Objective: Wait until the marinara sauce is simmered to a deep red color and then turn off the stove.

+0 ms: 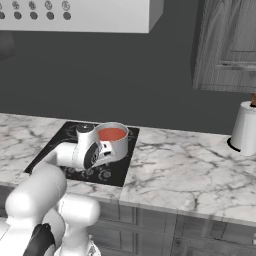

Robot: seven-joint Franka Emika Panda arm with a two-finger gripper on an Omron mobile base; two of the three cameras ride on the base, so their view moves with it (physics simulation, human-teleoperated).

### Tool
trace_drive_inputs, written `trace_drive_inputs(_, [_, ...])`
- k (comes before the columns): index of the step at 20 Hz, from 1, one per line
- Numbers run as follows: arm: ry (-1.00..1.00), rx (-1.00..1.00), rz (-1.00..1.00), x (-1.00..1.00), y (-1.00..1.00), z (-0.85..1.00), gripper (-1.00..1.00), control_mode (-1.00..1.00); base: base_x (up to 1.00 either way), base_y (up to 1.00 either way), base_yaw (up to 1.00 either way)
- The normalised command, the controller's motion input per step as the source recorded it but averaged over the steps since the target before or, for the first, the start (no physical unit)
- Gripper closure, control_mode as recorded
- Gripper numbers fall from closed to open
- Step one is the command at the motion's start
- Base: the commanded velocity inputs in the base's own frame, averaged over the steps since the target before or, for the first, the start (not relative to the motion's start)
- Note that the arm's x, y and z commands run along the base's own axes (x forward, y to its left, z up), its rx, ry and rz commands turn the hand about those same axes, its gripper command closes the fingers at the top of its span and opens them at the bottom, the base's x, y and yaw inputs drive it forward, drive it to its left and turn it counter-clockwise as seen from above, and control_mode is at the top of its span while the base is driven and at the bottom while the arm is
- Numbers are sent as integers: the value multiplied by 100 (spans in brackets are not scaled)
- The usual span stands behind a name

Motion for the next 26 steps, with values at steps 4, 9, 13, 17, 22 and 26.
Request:
trace_drive_inputs(4, [0,0,0,-22,0,-36,-100,-100,0,0,0])
trace_drive_inputs(9, [0,0,0,1,0,-40,-100,-100,0,0,0])
trace_drive_inputs(13, [0,0,2,0,0,-58,-100,-100,0,0,0])
trace_drive_inputs(17, [-3,0,3,0,0,-53,-100,-100,0,0,0])
trace_drive_inputs(22, [-11,0,2,0,0,-32,-100,-100,0,0,0])
trace_drive_inputs(26, [-14,-2,0,0,0,-25,-100,-100,0,0,0])
